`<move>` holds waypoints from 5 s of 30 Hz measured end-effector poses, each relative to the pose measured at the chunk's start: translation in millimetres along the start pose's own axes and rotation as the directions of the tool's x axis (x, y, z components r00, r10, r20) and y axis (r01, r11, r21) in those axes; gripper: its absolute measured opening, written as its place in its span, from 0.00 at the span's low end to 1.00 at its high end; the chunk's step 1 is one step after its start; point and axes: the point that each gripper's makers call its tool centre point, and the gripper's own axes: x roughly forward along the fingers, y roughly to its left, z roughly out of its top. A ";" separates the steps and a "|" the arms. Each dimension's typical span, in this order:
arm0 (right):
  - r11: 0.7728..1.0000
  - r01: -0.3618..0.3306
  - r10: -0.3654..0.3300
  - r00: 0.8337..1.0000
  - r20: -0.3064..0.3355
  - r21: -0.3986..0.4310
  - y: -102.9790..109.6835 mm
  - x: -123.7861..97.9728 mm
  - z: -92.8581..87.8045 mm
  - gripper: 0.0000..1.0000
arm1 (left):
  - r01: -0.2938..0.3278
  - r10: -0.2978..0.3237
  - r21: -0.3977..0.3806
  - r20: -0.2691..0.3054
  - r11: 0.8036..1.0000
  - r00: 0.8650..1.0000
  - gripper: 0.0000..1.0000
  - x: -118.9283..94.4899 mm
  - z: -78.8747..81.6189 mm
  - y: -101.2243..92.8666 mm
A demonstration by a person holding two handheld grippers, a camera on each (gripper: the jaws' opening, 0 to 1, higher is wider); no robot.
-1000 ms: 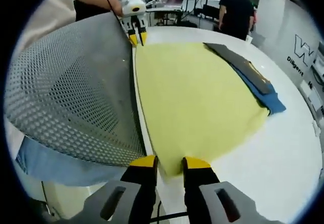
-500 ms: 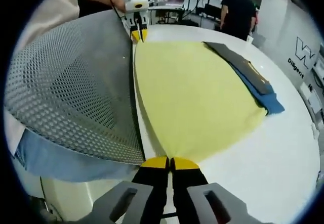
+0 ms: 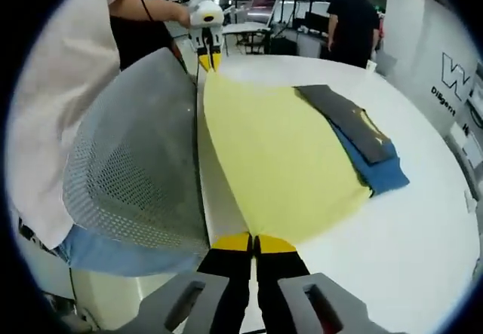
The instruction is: Fold the garment on the visible template until the final outline fits inside the template.
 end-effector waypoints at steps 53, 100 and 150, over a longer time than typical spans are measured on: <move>0.949 0.201 -0.222 0.973 0.063 0.242 -324.5 37.7 65.8 0.00 | -0.218 0.236 -0.368 0.003 0.904 0.972 0.03 9.4 79.4 303.0; 0.826 0.183 -0.286 0.951 0.116 0.533 -236.3 67.7 11.6 0.19 | -0.260 0.388 -0.632 0.070 0.730 0.919 0.17 27.8 12.2 230.8; 0.774 0.203 -0.346 0.929 0.131 0.600 -183.3 96.4 -8.7 0.00 | -0.301 0.473 -0.733 0.032 0.610 0.881 0.06 72.2 -3.3 190.3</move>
